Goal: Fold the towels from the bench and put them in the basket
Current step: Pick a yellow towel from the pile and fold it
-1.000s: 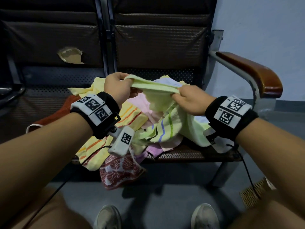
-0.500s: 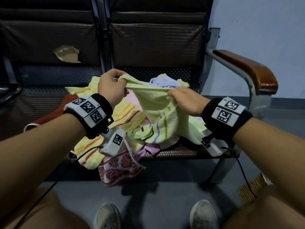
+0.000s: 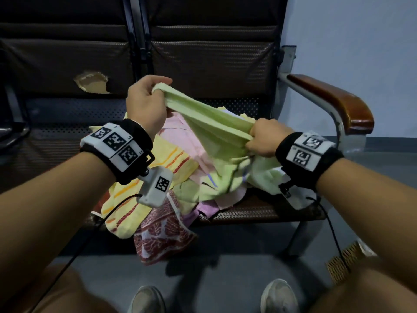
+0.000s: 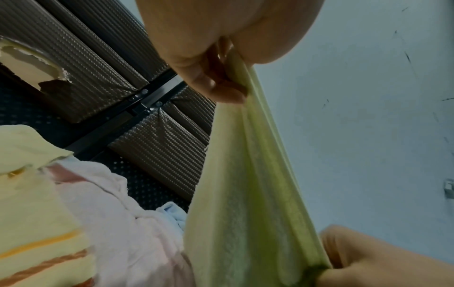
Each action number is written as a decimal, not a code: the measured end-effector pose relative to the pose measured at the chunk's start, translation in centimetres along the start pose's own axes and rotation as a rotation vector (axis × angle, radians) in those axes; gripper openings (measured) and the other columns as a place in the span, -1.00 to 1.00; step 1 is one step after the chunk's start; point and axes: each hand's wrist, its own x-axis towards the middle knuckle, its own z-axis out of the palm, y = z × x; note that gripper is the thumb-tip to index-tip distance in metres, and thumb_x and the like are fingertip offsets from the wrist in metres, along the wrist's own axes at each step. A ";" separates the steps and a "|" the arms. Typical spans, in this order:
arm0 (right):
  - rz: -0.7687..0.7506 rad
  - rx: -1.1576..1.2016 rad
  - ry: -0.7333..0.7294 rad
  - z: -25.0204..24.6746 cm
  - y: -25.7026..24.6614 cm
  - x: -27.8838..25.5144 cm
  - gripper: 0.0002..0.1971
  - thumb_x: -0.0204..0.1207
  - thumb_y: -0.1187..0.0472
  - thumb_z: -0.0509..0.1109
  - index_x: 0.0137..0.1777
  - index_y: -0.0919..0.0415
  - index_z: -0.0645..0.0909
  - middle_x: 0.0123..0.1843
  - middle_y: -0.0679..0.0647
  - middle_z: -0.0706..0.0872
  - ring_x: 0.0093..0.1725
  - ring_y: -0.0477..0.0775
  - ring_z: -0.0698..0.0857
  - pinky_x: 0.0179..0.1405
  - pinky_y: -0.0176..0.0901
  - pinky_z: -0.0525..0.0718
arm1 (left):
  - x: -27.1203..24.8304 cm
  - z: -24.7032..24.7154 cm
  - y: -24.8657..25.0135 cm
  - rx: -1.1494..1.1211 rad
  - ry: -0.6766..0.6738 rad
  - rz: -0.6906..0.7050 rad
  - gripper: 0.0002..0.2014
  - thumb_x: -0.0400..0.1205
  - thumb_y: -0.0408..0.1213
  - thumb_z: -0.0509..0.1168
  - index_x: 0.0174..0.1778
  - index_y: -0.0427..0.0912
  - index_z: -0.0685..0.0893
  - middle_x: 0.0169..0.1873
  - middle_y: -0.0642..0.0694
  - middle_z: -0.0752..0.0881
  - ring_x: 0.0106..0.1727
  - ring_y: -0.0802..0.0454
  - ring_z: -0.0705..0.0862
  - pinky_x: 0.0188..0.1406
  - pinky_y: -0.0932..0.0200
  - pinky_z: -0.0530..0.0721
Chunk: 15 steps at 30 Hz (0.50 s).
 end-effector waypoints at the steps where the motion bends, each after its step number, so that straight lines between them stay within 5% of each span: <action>1: -0.002 0.090 -0.019 -0.5 0.6 0.2 -0.76 0.50 0.14 0.35 -0.37 0.20 0.52 -0.39 0.09 0.55 -0.41 0.09 0.54 -0.46 -0.20 0.43 | 0.5 -0.4 -0.2 0.033 0.022 -0.005 -0.64 0.63 -0.40 0.10 0.00 -0.01 0.79 -0.12 -0.13 0.79 -0.26 -0.03 0.76 -0.39 0.19 0.65; 4: -0.043 0.342 0.083 -2.3 2.1 0.7 -0.61 0.64 0.16 0.21 -0.44 0.25 0.43 -0.47 0.14 0.47 -0.44 0.11 0.45 -0.46 -0.10 0.39 | 1.9 -1.5 -0.6 0.136 0.032 -0.063 -0.67 0.58 -0.32 0.09 -0.07 0.08 0.76 -0.06 -0.14 0.81 -0.09 -0.15 0.80 -0.28 0.12 0.60; 9: -0.246 0.215 0.219 -4.2 2.5 1.2 -0.54 0.76 0.16 0.09 -0.44 0.21 0.33 -0.41 0.09 0.46 -0.40 0.04 0.44 -0.32 -0.05 0.29 | 3.4 -2.7 -0.2 0.253 0.049 -0.087 -0.60 0.47 -0.24 0.01 -0.09 -0.07 0.78 -0.32 -0.20 0.73 -0.28 -0.19 0.64 -0.29 0.09 0.51; 15: -0.400 0.104 0.295 -6.7 3.0 0.7 -0.55 0.75 0.13 0.18 -0.43 0.19 0.43 -0.49 0.06 0.48 -0.45 0.08 0.45 -0.46 -0.04 0.29 | 4.4 -3.9 2.1 0.351 0.058 -0.086 -0.60 0.66 -0.23 -0.02 0.14 -0.31 0.69 -0.04 -0.34 0.71 0.04 -0.36 0.69 -0.01 -0.20 0.67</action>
